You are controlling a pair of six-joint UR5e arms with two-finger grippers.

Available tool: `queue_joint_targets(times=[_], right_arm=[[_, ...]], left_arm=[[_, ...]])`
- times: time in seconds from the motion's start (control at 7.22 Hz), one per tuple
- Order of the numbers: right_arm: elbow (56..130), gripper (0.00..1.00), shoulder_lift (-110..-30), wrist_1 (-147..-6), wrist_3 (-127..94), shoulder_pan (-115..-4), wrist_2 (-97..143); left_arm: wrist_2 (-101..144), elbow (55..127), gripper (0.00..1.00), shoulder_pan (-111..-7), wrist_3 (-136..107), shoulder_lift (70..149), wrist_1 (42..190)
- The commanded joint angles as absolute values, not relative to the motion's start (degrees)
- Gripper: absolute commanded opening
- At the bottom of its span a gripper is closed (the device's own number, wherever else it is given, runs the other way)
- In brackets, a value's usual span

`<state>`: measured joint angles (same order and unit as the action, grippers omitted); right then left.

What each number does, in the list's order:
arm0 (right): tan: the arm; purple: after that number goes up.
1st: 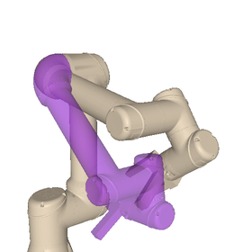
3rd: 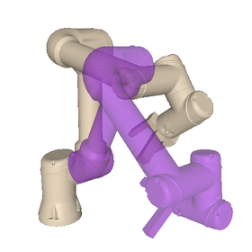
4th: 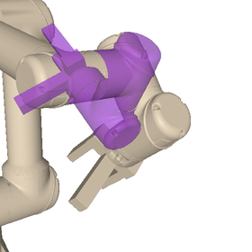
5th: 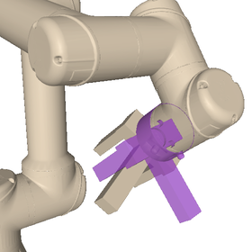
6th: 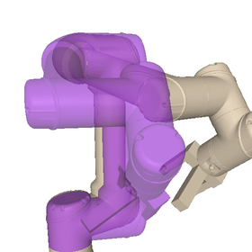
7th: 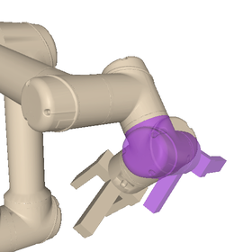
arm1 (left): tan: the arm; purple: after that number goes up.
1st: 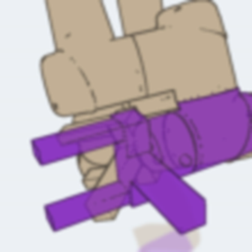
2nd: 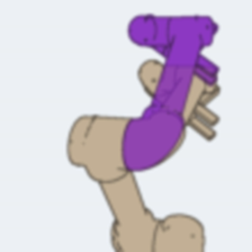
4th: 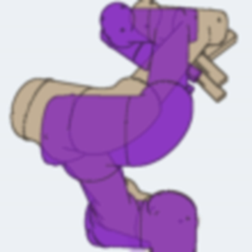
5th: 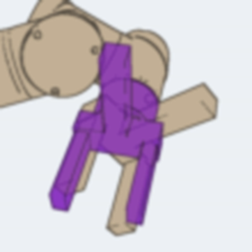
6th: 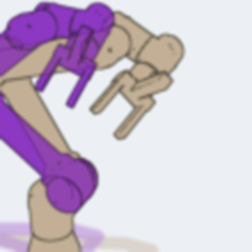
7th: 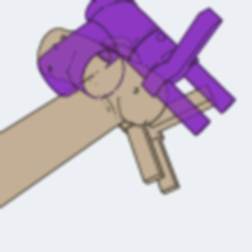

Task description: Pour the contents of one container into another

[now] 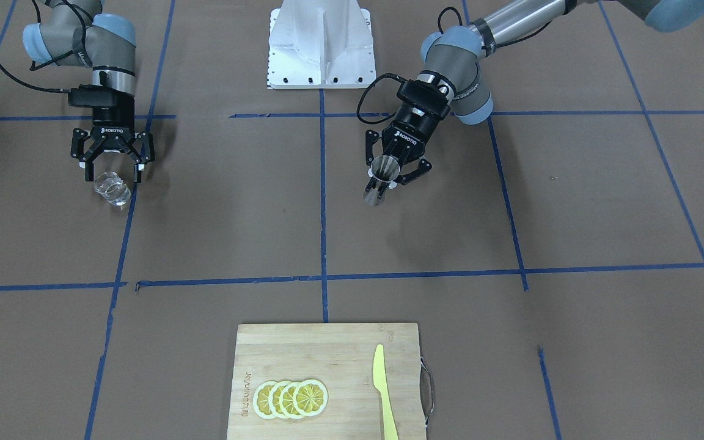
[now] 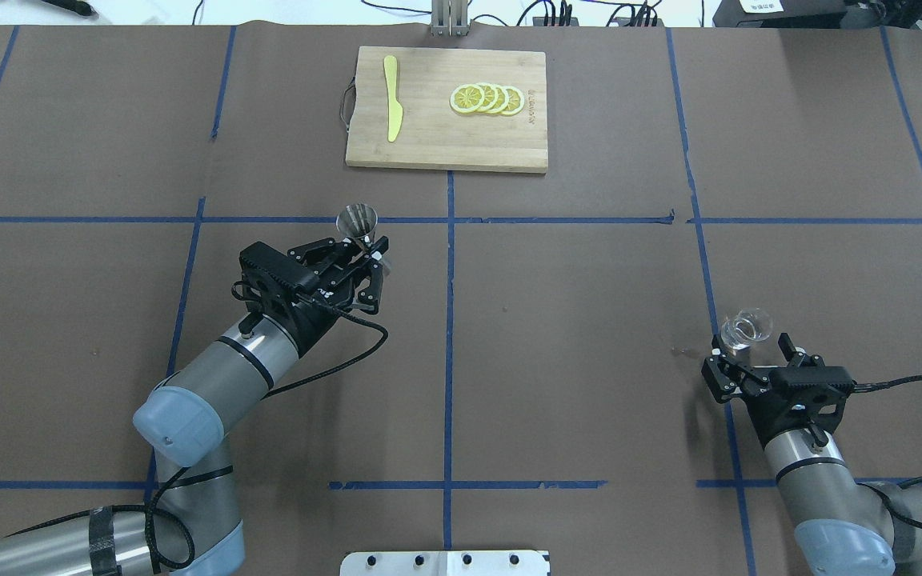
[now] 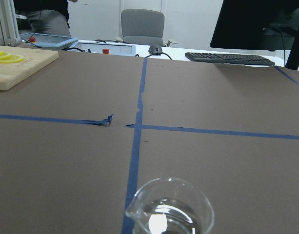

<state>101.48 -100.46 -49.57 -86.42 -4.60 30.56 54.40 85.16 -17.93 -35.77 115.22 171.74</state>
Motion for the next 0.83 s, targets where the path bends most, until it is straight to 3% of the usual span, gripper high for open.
queue_joint_targets(times=[0.0, 0.69], right_arm=[[101.1, 0.99, -100.5, -49.6, -86.4, -5.1, 31.5], [97.2, 0.98, -96.2, -45.1, -81.4, -6.6, 32.3]], left_arm=[[54.4, 85.2, 0.00, -17.9, -35.8, 115.2, 171.7], [54.4, 85.3, 0.00, -18.0, -35.7, 115.2, 171.8]])
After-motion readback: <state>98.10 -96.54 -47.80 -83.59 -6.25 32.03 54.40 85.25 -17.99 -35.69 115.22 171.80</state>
